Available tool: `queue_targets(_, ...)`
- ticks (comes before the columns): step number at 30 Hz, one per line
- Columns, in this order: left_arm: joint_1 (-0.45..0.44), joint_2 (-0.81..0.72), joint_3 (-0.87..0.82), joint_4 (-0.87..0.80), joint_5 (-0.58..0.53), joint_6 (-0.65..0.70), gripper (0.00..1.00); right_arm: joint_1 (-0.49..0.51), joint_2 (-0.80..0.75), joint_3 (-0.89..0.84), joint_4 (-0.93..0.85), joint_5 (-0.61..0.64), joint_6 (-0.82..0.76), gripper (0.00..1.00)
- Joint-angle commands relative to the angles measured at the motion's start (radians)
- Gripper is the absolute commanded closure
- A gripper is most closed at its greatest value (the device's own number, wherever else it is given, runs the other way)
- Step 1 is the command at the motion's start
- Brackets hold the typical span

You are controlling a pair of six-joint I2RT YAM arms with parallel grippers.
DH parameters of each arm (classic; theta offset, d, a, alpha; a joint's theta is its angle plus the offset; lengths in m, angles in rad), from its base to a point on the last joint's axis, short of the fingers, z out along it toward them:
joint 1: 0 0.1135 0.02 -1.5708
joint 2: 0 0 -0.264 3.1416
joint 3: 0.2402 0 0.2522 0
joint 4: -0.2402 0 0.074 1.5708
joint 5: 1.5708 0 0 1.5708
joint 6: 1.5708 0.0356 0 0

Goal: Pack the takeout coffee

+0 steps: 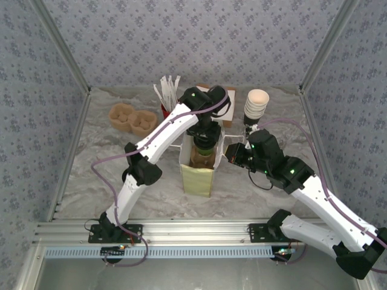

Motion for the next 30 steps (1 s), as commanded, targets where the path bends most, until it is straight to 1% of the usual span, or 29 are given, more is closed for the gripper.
queue_targets(1,0.006,0.029,0.024,-0.177,0.006,0.003,0.58,0.005,-0.006,-0.009,-0.002,-0.001,-0.006,0.97)
queue_targets(6,0.007,0.05,0.018,-0.177,0.013,0.007,0.59,0.004,-0.008,-0.005,-0.006,0.002,-0.01,0.97)
queue_targets(12,0.01,0.058,-0.03,-0.177,0.009,0.005,0.59,0.004,-0.01,-0.006,-0.006,0.002,-0.014,0.97)
queue_targets(26,0.004,0.082,-0.035,-0.164,0.022,0.01,0.61,0.003,-0.02,-0.007,-0.011,0.009,-0.013,0.97)
queue_targets(30,-0.001,0.072,-0.041,-0.134,0.03,0.017,0.62,0.003,-0.02,-0.009,-0.01,0.009,-0.014,0.97)
